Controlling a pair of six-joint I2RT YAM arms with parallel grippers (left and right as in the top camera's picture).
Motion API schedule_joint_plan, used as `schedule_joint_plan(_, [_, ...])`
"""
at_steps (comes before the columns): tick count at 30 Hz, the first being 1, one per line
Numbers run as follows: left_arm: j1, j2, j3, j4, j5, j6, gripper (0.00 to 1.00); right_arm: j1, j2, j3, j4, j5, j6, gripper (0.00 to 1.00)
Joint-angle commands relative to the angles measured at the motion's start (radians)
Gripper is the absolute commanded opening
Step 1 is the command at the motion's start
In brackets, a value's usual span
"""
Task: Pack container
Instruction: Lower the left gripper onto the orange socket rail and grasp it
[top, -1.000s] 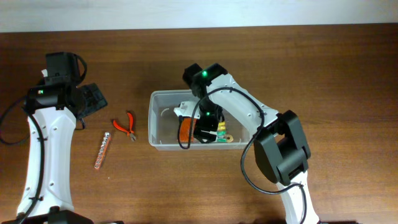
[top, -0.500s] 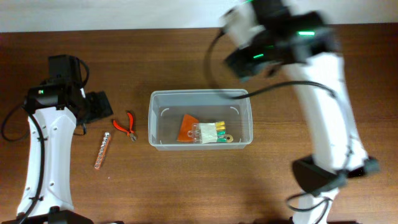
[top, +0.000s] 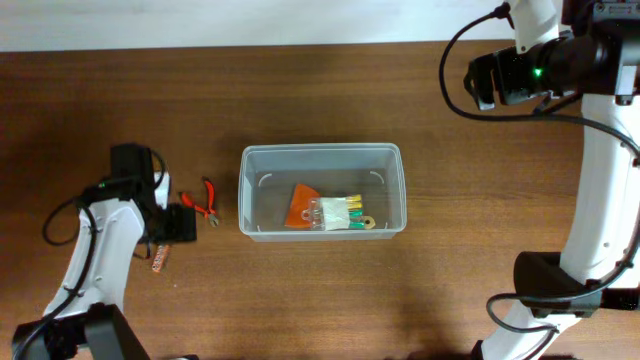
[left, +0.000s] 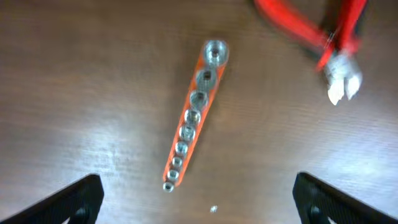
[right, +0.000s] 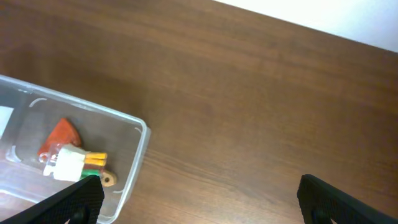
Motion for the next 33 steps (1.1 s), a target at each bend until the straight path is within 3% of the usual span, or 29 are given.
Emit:
schedule_joint_plan(1, [0.034,-0.003,-0.027,0.053,0.008,0.212,0.99,-0.001,0.003,-0.031,0.010,-0.032,0.012,0.99])
schedule_joint_plan(7, [0.046,0.020,-0.027,0.127,0.130,0.481,1.00,-0.001,0.006,-0.100,0.016,-0.032,0.012,0.99])
schedule_joint_plan(24, [0.046,0.243,-0.027,0.163,0.132,0.463,1.00,-0.002,0.007,-0.126,0.034,-0.031,0.012,0.99])
schedule_joint_plan(28, [0.046,0.244,-0.027,0.146,0.132,0.463,0.92,-0.002,0.007,-0.126,0.035,-0.028,0.008,0.99])
schedule_joint_plan(33, [0.046,0.244,-0.040,0.146,0.132,0.463,0.91,-0.002,0.007,-0.126,0.035,-0.027,0.008,0.99])
